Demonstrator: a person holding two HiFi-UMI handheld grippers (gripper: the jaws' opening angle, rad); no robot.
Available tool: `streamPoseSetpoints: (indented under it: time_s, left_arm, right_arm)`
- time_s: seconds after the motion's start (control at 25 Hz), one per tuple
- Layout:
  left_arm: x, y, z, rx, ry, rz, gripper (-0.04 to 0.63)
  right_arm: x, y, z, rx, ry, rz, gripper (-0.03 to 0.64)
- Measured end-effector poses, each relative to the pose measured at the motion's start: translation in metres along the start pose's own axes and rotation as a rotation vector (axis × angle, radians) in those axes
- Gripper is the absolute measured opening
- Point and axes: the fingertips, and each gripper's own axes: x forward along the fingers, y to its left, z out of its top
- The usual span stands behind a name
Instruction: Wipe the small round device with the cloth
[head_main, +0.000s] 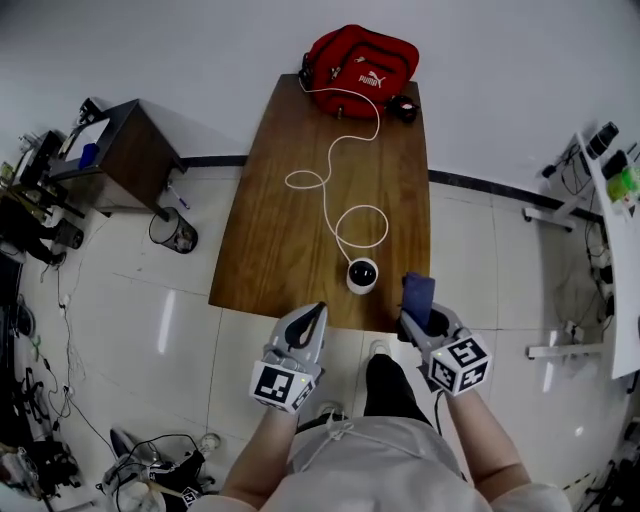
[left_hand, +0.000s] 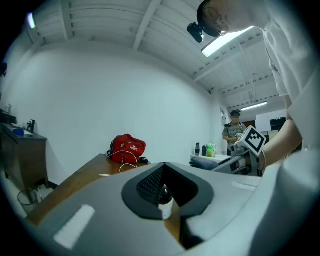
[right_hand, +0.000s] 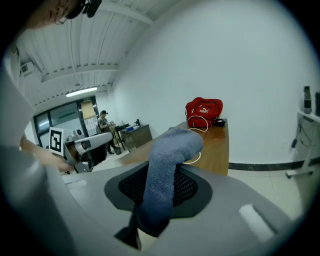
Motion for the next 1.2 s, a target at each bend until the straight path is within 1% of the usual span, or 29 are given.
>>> streamPoseSetpoints:
  time_s: [0.08,0.24,0.28,0.36,0.48,0.56,0.64,0.76,0.88,1.0,1.2]
  left_arm:
    - [-0.032,-0.010,0.008,0.013,-0.008,-0.027,0.005]
    - [-0.091,-0.038,0.017,0.047,-0.025,-0.167,0.005]
    - [-0.105,-0.043,0.021,0.051,-0.035,-0.189,0.005]
    - [-0.128,-0.054,0.029,0.058,-0.053,-0.209,0.005]
    - [-0.149,-0.063,0.035,0.071,-0.059,-0.203,0.006]
    - [-0.157,-0.064,0.030,0.085,-0.036,-0.180,0.005]
    - [-0.163,-0.063,0.028,0.078,-0.018,-0.151,0.005]
    - [-0.167,-0.065,0.032,0.072,-0.008,-0.122,0.005]
    - [-0.169,-0.074,0.038,0.081,-0.026,-0.124,0.005]
    - [-0.172,-0.080,0.042,0.073,-0.045,-0.122,0.005]
    - [-0.174,-0.086,0.044,0.088,-0.036,-0.113,0.005]
  right_arm:
    - [-0.015,0.037,-0.012,0.024,-0.027,0.004,0.120]
    - [-0.035,0.106,-0.036,0.005,-0.048,-0.020,0.120]
    - [-0.040,0.122,-0.041,-0.005,-0.049,-0.026,0.120]
    - [-0.053,0.146,-0.047,-0.036,-0.053,-0.054,0.120]
    - [-0.070,0.162,-0.051,-0.051,-0.059,-0.117,0.120]
    - [-0.080,0.167,-0.052,-0.064,-0.063,-0.150,0.120]
    - [-0.089,0.172,-0.055,-0.081,-0.058,-0.169,0.120]
    - [-0.097,0.180,-0.055,-0.088,-0.060,-0.163,0.119]
    - [-0.106,0.185,-0.050,-0.098,-0.088,-0.145,0.118]
    - [-0.110,0.187,-0.049,-0.101,-0.096,-0.138,0.117]
    - [-0.117,0.188,-0.048,-0.134,-0.085,-0.145,0.114]
